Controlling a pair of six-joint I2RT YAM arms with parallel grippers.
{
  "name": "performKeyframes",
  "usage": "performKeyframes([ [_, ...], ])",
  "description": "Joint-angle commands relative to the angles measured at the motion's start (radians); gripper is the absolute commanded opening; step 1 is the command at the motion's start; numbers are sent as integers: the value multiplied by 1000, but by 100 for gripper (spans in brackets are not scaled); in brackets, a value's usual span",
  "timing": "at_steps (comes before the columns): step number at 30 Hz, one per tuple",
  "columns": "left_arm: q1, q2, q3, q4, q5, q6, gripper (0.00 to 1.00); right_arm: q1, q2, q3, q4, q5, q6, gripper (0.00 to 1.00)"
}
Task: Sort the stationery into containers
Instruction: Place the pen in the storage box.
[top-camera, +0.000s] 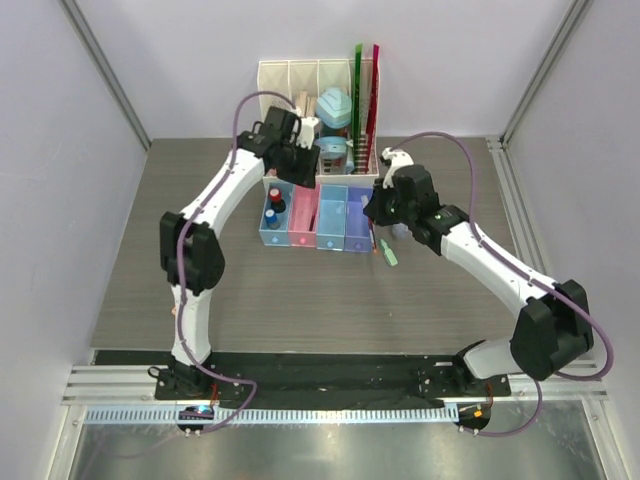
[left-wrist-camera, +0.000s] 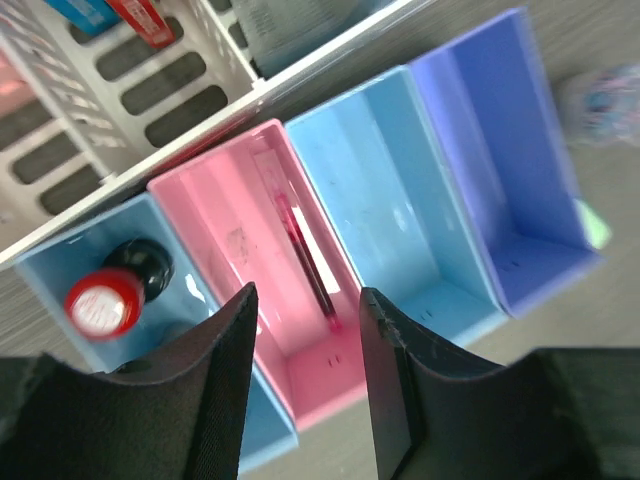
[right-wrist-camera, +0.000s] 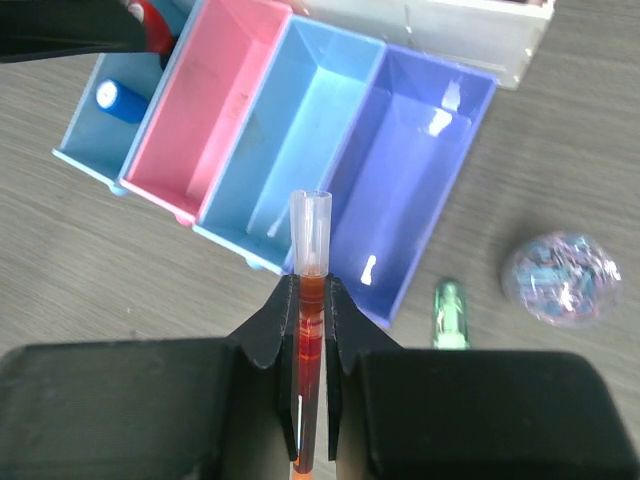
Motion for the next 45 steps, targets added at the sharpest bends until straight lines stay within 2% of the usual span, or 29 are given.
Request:
performKeyframes([
  [1, 19, -244, -74, -8, 30, 58, 47, 29, 58, 94, 98, 17, 3, 1],
  [6, 56, -440, -327, -23, -78, 176, 52, 79, 169, 187, 153, 53, 4, 1],
  [12, 200, -684, -674, -10, -125, 264, 58, 138, 372, 353, 193, 69, -2, 1],
  [13, 215, -750, -758, 6, -131, 273, 62, 138, 396, 378, 199, 66, -2, 1],
  [15, 258, -805, -831, 15, -142, 314, 69, 143, 471, 451, 216, 63, 3, 1],
  [16, 272, -836, -890, 23, -149, 326, 76, 143, 497, 477, 219, 61, 6, 1],
  [19, 323, -931, -969, 27, -160, 365, 80, 145, 583, 569, 227, 49, 18, 1],
  [23, 372, -1020, -1017, 15, -171, 400, 83, 146, 677, 686, 202, 38, 58, 1],
  [30, 399, -1096, -1110, 15, -183, 425, 86, 143, 807, 758, 199, 37, 63, 1],
  [37, 426, -1096, -1135, 32, -218, 434, 89, 143, 838, 731, 202, 38, 61, 1],
  [42, 482, -1053, -1132, 58, -234, 419, 89, 142, 824, 691, 213, 40, 50, 1],
  [45, 510, -1017, -1135, 78, -270, 403, 89, 145, 812, 665, 214, 38, 49, 7],
])
